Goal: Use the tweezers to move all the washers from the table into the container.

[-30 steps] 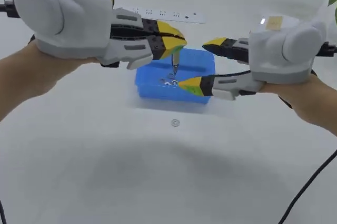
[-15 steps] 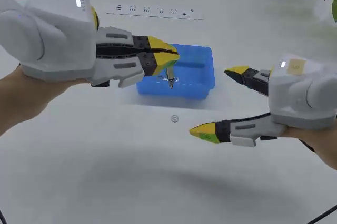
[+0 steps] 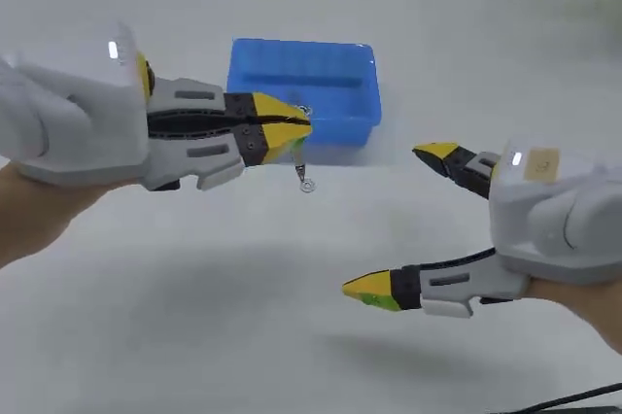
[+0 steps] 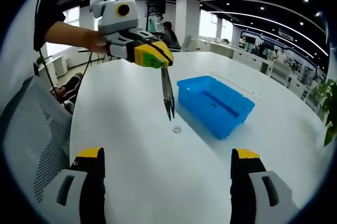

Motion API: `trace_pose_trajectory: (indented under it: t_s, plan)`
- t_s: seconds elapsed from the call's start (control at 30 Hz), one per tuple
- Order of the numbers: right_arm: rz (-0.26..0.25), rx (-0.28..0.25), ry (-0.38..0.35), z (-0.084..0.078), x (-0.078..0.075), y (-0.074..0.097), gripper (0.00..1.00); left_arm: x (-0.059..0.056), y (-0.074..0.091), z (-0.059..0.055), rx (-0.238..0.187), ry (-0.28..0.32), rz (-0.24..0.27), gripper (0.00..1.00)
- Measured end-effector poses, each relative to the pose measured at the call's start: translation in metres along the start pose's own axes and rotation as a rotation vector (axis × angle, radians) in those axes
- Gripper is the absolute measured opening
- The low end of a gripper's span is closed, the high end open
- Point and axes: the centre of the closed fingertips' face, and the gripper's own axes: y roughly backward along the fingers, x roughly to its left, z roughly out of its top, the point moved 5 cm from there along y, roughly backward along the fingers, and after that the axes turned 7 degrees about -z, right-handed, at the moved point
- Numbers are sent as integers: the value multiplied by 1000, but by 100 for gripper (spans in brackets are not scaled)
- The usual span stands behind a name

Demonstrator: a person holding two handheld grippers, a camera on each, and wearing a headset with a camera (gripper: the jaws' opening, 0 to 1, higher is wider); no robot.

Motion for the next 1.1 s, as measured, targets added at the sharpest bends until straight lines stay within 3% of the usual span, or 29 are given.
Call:
trace_pose_trajectory:
  t_s: [0.2, 0.43, 0.9, 1.1]
  plan:
    - [7, -9, -22, -2, 11, 1, 100, -1, -5, -8, 2, 29, 1, 4]
    - [26, -32, 43, 9, 23, 2, 100, 0, -11, -10, 8, 34, -8, 4]
    - [42, -31, 8, 6, 24, 2, 100, 3, -16, -10, 9, 27, -3, 4]
    - [52, -17, -14, 1, 25, -1, 99, 3, -18, -13, 18, 58, -23, 4]
